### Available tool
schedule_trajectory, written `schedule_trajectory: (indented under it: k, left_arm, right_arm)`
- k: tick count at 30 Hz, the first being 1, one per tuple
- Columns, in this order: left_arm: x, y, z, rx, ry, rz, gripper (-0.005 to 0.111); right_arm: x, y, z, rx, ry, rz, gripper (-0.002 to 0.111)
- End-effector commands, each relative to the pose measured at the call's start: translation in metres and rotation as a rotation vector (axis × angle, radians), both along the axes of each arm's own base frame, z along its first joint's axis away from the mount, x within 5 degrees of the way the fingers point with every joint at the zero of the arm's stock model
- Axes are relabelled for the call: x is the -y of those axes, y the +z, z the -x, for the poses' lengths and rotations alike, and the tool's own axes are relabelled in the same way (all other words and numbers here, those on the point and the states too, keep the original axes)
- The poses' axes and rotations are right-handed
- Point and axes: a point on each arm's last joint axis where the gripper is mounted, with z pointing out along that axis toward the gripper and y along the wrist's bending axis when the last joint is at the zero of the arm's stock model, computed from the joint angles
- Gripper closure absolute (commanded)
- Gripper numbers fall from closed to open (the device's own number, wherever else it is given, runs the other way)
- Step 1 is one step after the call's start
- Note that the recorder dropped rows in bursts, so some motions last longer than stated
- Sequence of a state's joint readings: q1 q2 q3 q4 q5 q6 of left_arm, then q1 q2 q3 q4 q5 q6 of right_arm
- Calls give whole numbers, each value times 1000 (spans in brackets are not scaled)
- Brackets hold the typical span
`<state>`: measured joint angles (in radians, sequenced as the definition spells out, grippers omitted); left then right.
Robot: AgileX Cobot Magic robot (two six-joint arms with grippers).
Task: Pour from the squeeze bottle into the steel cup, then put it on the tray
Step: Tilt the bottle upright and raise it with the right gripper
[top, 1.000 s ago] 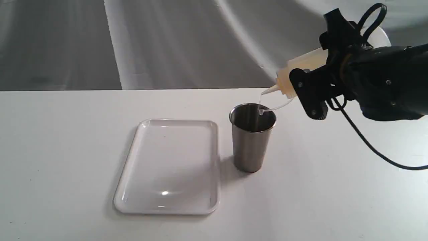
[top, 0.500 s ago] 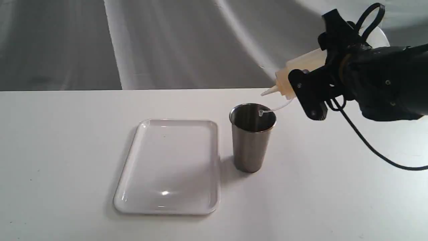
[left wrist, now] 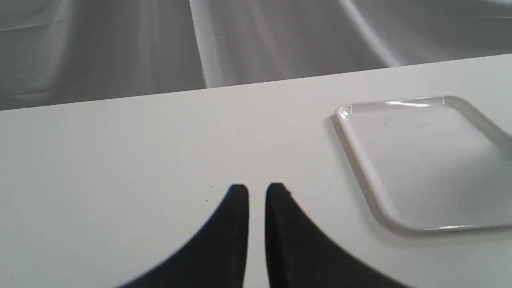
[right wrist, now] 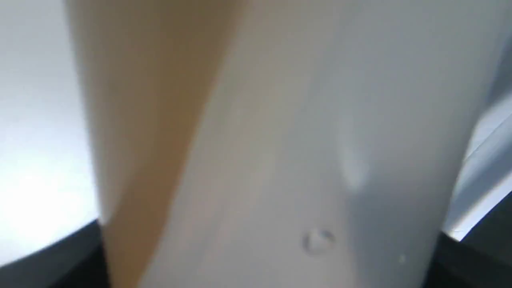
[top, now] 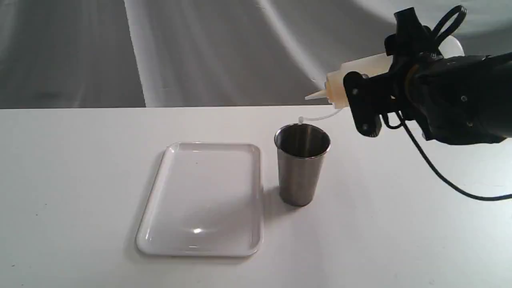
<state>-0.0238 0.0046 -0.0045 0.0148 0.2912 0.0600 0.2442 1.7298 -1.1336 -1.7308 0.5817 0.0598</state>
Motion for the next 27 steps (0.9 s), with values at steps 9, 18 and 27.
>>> schedule_trajectory:
  k: [9,18,27]
  left_arm:
    - [0,-1,0,7,-5,-3,98]
    - [0,-1,0,7,-5,-3,98]
    - [0,-1,0,7,-5,-3,98]
  right_arm:
    - [-1,8,1,148,-126,-337,108]
    - [0,6,3,268,-282,-709,108]
    - [0,6,3,451,-459,-1179,108]
